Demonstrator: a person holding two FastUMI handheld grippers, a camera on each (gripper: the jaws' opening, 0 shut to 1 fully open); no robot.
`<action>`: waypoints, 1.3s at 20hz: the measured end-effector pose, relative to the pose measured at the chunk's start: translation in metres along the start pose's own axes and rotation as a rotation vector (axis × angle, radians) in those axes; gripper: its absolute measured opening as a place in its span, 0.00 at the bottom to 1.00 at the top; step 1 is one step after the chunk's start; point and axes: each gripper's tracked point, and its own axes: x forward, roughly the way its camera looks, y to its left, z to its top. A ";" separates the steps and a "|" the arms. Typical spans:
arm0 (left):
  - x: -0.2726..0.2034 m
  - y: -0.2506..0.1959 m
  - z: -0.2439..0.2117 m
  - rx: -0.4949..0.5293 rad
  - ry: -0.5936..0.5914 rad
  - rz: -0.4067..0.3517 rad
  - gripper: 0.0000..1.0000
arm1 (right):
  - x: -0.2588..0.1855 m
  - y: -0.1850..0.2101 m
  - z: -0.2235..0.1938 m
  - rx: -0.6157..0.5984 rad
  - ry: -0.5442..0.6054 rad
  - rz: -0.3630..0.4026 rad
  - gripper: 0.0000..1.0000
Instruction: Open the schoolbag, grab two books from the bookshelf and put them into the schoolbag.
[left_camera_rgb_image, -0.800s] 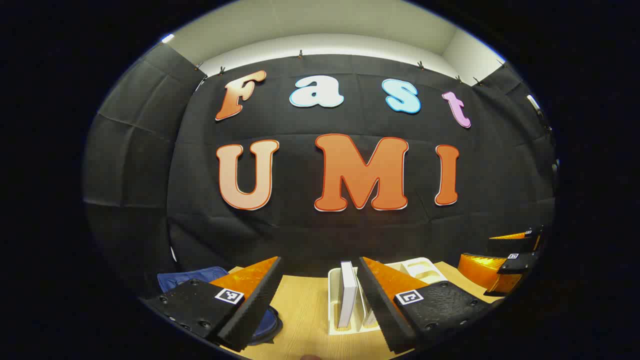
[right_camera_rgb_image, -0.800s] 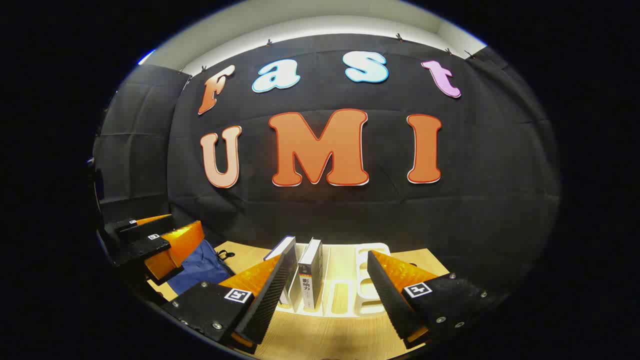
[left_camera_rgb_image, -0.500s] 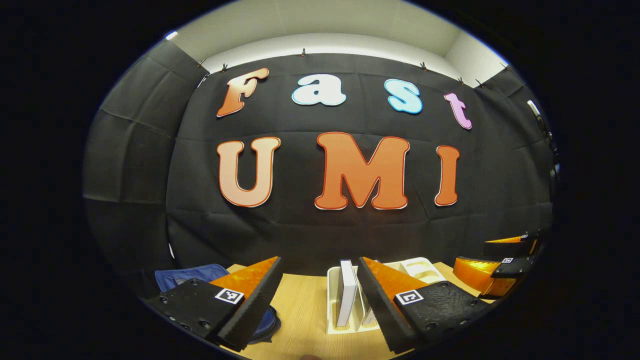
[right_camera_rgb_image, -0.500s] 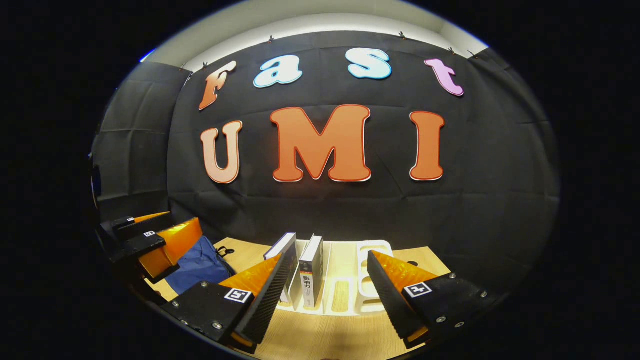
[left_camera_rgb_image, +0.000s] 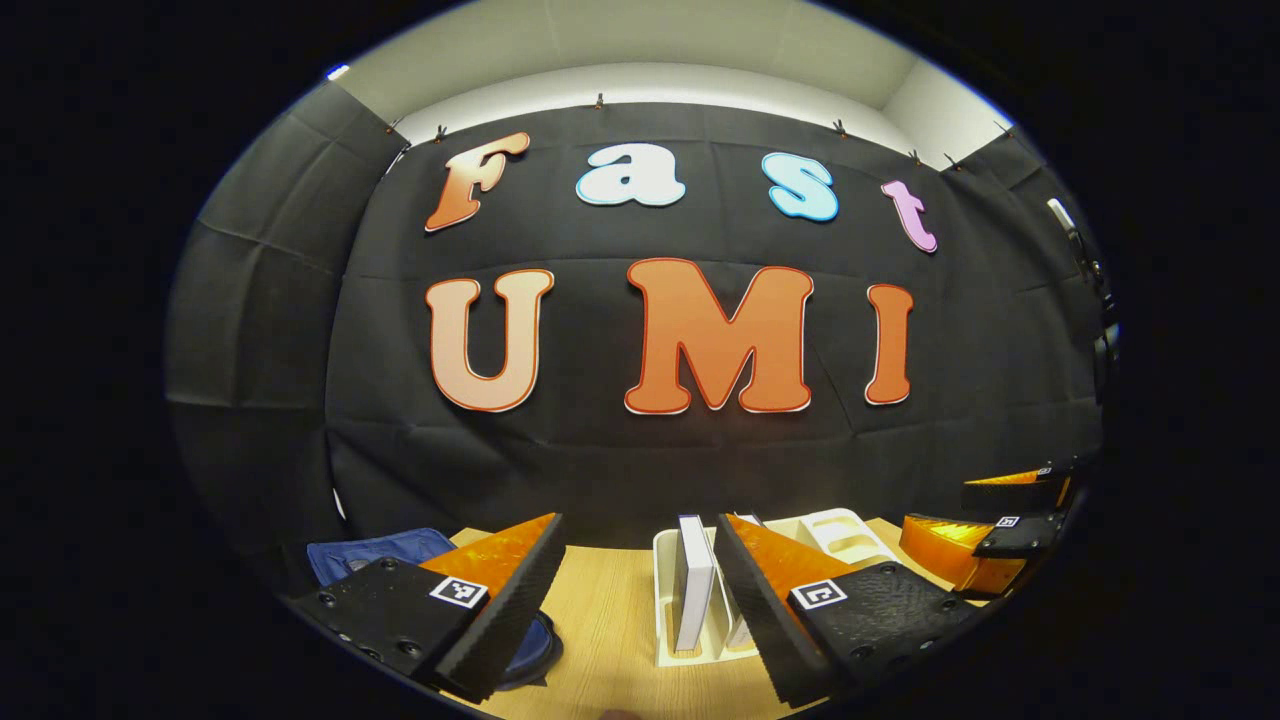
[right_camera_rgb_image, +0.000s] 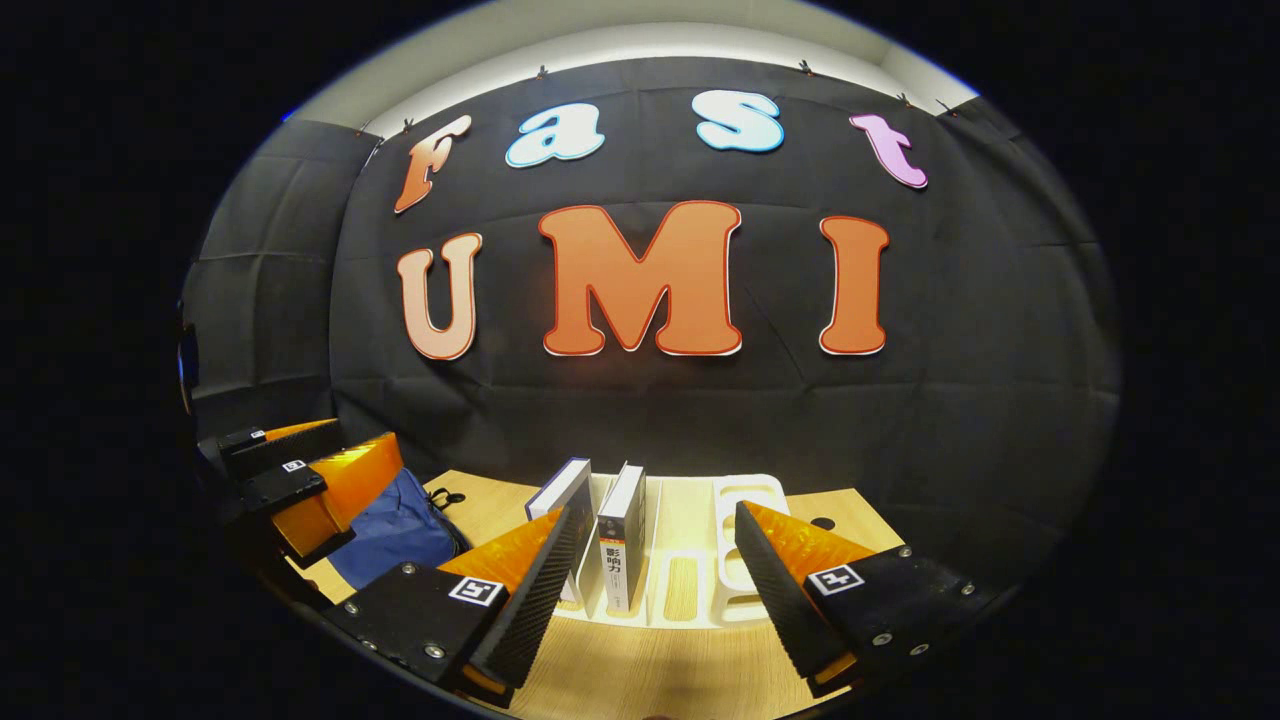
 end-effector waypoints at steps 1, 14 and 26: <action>0.001 0.000 0.000 0.001 0.000 -0.004 0.94 | 0.000 -0.001 0.000 0.001 0.001 -0.002 0.94; -0.006 0.003 0.002 0.002 -0.002 -0.002 0.94 | -0.008 -0.003 -0.008 -0.001 0.017 -0.003 0.94; -0.012 0.007 -0.001 -0.003 -0.004 0.012 0.94 | -0.008 -0.006 -0.010 -0.002 0.022 -0.010 0.94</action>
